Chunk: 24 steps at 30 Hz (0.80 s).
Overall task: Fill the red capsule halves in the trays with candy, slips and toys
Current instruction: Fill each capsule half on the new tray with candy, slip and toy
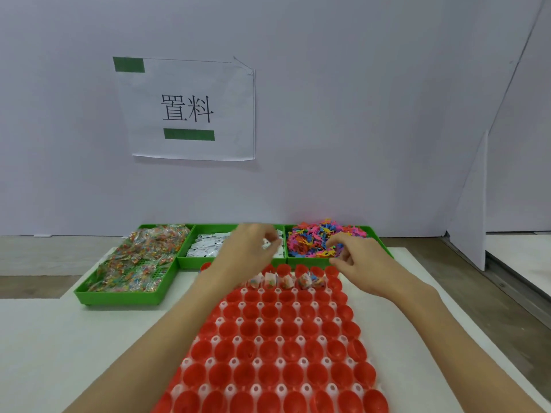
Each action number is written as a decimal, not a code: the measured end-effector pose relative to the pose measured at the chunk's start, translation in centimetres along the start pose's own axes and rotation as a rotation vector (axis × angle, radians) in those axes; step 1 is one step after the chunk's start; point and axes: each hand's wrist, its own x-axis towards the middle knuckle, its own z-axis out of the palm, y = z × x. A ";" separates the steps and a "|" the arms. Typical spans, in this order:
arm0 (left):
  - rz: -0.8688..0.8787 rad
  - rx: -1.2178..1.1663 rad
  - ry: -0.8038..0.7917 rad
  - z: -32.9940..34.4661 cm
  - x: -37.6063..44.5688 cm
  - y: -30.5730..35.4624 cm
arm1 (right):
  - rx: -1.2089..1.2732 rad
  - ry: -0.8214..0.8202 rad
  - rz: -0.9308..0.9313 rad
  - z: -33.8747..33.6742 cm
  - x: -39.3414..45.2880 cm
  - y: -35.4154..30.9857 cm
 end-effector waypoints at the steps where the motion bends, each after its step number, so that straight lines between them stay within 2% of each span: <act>1: -0.069 0.038 0.029 -0.9 -0.4 -1.9 | 0.020 0.001 0.000 -0.1 -0.1 -0.1; 5: -0.379 0.272 0.126 -5.3 -3.2 -10.0 | 0.042 -0.045 -0.001 0.2 -0.4 -1.0; 6: -0.444 0.305 0.121 -6.3 -4.2 -11.6 | 0.049 -0.052 -0.008 0.3 -0.4 -1.3; 8: -0.520 0.357 -0.009 -7.7 -6.1 -13.8 | 0.071 -0.058 -0.029 0.7 -0.7 -2.2; 10: -0.528 0.355 -0.178 -8.1 -7.6 -14.9 | 0.098 -0.059 -0.059 1.0 -1.1 -2.9; 11: -0.512 0.346 -0.200 -8.1 -8.2 -15.4 | 0.109 -0.056 -0.074 1.2 -1.2 -3.3; 17: -0.432 0.402 0.019 -7.9 -8.9 -15.3 | 0.125 -0.074 -0.109 2.1 -1.4 -4.9; 24: -0.409 0.526 0.006 -8.0 -9.7 -14.7 | 0.109 -0.059 -0.148 3.6 1.2 -6.6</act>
